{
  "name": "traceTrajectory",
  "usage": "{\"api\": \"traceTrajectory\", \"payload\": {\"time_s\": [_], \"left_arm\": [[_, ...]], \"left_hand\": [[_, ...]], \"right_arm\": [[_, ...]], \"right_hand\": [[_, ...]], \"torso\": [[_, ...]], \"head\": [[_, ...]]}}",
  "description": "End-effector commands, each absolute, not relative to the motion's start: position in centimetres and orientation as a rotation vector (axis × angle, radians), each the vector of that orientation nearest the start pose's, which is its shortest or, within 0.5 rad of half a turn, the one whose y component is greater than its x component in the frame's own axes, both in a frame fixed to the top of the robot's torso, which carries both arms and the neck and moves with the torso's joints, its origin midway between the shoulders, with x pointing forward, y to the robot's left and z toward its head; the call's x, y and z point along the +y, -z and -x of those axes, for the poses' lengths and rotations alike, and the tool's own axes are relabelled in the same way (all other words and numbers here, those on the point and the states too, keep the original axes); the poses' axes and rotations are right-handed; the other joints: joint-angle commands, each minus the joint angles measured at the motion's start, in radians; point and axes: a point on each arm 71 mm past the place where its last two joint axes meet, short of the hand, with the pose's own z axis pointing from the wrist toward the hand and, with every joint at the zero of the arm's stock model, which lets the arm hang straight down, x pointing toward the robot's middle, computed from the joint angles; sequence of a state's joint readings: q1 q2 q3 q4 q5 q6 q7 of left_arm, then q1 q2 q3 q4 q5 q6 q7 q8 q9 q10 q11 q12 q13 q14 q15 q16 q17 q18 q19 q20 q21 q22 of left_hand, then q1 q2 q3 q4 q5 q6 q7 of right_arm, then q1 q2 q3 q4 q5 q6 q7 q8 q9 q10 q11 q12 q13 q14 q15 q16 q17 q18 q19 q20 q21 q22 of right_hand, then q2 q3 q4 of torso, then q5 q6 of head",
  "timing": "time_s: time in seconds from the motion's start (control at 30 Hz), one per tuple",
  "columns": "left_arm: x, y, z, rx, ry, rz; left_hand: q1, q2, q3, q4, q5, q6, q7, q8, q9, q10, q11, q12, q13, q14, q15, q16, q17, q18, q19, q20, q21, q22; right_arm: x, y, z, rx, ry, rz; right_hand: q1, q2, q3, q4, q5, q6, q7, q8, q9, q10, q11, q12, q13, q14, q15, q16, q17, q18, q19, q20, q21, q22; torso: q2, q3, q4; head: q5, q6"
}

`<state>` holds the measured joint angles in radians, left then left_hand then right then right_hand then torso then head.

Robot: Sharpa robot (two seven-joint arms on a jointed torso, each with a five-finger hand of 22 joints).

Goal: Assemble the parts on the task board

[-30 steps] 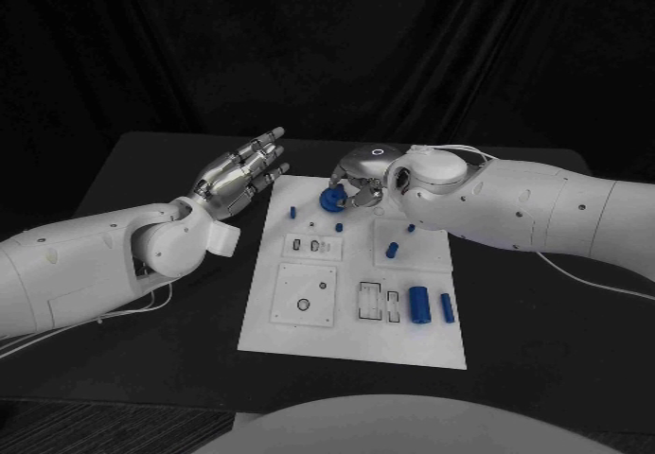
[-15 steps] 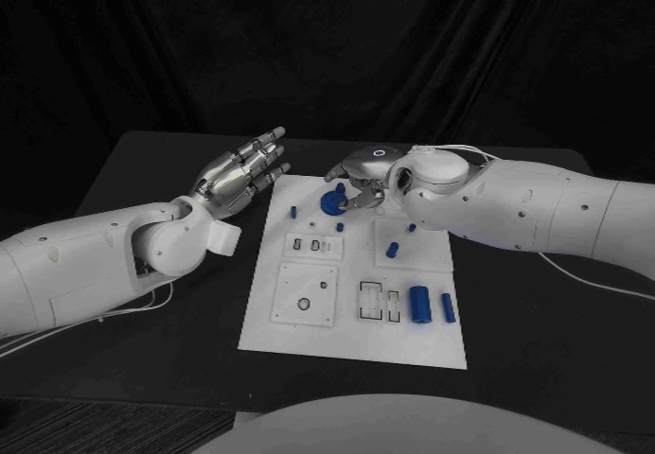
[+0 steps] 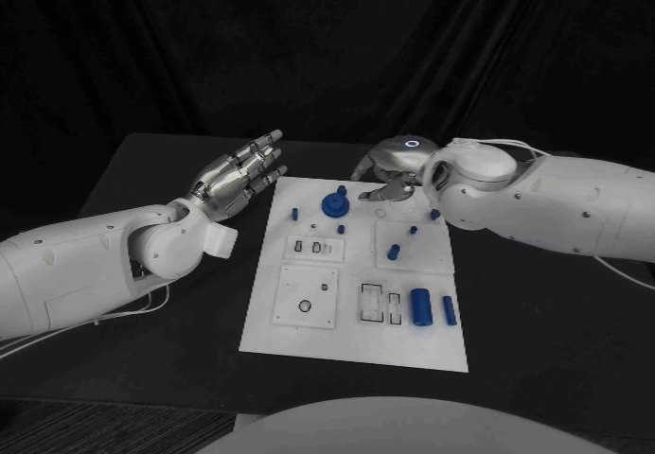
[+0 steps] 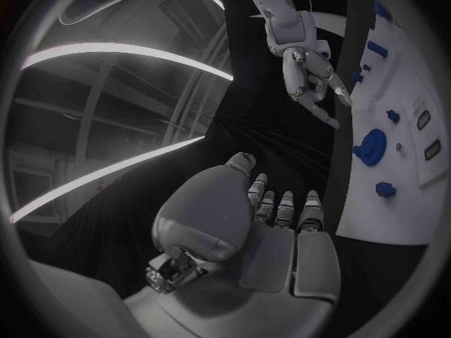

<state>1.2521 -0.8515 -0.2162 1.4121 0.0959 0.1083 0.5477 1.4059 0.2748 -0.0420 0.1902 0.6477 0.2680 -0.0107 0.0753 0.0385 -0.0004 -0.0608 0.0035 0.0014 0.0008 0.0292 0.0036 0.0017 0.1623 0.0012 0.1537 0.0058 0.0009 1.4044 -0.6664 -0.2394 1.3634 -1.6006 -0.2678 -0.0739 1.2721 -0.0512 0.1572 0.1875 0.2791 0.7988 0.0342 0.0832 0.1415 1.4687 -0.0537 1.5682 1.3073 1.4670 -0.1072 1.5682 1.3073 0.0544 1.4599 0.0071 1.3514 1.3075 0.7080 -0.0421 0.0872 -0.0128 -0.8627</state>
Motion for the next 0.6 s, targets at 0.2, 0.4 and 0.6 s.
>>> {"api": "traceTrajectory", "payload": {"time_s": [0.2, 0.4, 0.6], "left_arm": [[23.7, 20.8, -48.4, 1.473, 1.867, 1.085], [23.7, 20.8, -48.4, 1.466, 1.872, 1.083], [23.7, 20.9, -48.2, 1.465, 1.875, 1.086]], "left_hand": [[0.0, 0.001, 0.008, 0.0, 0.006, 0.003, 0.004, 0.006, 0.002, 0.0, 0.007, -0.003, -0.001, -0.001, 0.008, -0.004, -0.002, 0.017, -0.001, 0.009, -0.006, -0.001], [-0.001, 0.0, 0.011, -0.001, 0.006, 0.003, 0.005, 0.006, 0.002, 0.0, 0.008, -0.003, -0.001, -0.001, 0.01, -0.004, -0.002, 0.017, -0.001, 0.01, -0.006, -0.001], [-0.002, -0.001, 0.012, -0.002, 0.006, 0.003, 0.006, 0.007, 0.002, 0.0, 0.009, -0.003, -0.001, -0.001, 0.011, -0.004, -0.002, 0.017, -0.001, 0.011, -0.006, -0.001]], "right_arm": [[-21.2, 14.3, -50.0, 1.602, -0.422, 0.405], [-24.3, 14.4, -49.2, 1.638, -0.366, 0.359], [-26.4, 15.5, -48.2, 1.654, -0.347, 0.317]], "right_hand": [[-0.008, 0.001, -0.017, 0.009, -0.066, 0.032, 0.005, 0.002, -0.005, 0.102, 0.009, 0.003, 0.263, 0.104, 0.002, 0.003, 0.263, -0.008, 0.014, 0.002, 0.016, 0.2], [0.003, 0.001, -0.018, 0.005, -0.072, 0.052, 0.006, 0.007, -0.001, 0.102, 0.012, 0.003, 0.263, 0.104, 0.003, 0.003, 0.263, -0.008, 0.015, 0.003, 0.017, 0.201], [0.001, -0.002, -0.024, 0.008, -0.082, 0.056, 0.005, 0.007, 0.001, 0.102, 0.011, 0.003, 0.263, 0.104, 0.003, 0.003, 0.263, -0.009, 0.018, 0.004, 0.021, 0.202]], "torso": [[-0.005, -0.0032, -0.0064], [-0.007, -0.0043, -0.0106], [-0.011, -0.007, -0.0142]], "head": [[-0.001, 0.009], [-0.009, 0.013], [-0.007, 0.011]]}}
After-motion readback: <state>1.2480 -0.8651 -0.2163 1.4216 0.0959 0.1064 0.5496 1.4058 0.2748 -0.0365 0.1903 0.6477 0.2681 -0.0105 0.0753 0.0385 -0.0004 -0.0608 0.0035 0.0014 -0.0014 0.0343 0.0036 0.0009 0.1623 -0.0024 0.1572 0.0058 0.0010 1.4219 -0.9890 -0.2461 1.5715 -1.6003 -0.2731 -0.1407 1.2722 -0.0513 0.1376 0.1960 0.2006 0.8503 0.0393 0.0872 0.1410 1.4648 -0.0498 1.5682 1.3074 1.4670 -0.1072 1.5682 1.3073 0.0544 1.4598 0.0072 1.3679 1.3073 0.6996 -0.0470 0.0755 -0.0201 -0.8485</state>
